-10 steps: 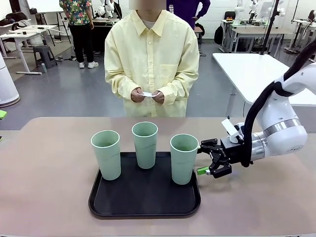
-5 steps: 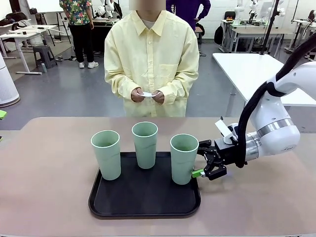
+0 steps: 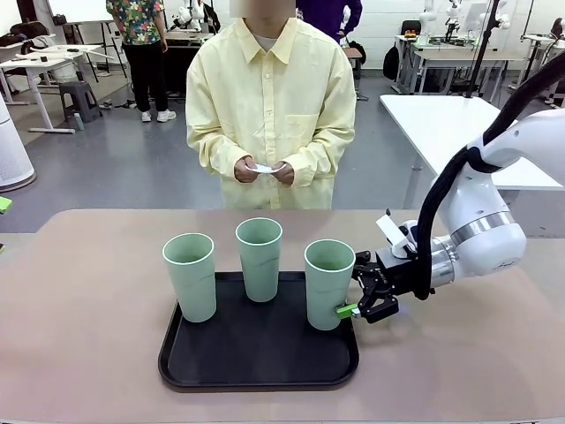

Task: Place coasters on the table and set cups on them.
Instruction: Pick up one Reusable plastic cup and place it on a coaster set by the human.

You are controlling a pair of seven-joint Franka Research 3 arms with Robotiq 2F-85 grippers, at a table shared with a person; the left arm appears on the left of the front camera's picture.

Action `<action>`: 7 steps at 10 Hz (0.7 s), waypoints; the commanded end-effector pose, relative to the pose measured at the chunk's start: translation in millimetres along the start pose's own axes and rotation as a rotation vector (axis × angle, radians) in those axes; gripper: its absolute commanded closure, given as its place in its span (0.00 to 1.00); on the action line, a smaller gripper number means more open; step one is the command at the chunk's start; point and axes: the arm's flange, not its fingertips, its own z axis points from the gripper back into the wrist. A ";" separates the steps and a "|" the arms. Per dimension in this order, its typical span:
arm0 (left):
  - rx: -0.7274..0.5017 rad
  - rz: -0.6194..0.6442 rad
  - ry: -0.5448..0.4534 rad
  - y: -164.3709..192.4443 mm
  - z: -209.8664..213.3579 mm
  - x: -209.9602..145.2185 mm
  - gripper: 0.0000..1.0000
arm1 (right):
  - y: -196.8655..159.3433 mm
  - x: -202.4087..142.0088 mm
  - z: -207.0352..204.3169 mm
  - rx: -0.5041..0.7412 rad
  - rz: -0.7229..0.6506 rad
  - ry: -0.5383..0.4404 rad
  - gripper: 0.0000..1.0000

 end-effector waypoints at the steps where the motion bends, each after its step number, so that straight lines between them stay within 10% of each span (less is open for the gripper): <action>1: -0.003 -0.013 0.000 2.2 1.4 -1.3 0.00 | -8.4 0.9 -15.0 -0.020 -0.022 0.004 0.00; 4: -0.003 -0.013 0.000 2.2 1.4 -1.3 0.00 | -9.4 2.8 -22.6 -0.002 -0.028 -0.002 0.00; 5: -0.003 -0.013 0.000 2.2 1.4 -1.3 0.00 | -10.0 1.9 -22.3 0.006 -0.024 -0.001 0.60; 6: -0.003 -0.013 0.000 2.2 1.4 -1.3 0.00 | -9.8 1.8 -21.2 0.005 -0.028 -0.004 0.60; 7: -0.003 -0.013 0.000 2.2 1.4 -1.3 0.00 | -9.8 1.6 -20.4 0.000 -0.029 -0.004 1.00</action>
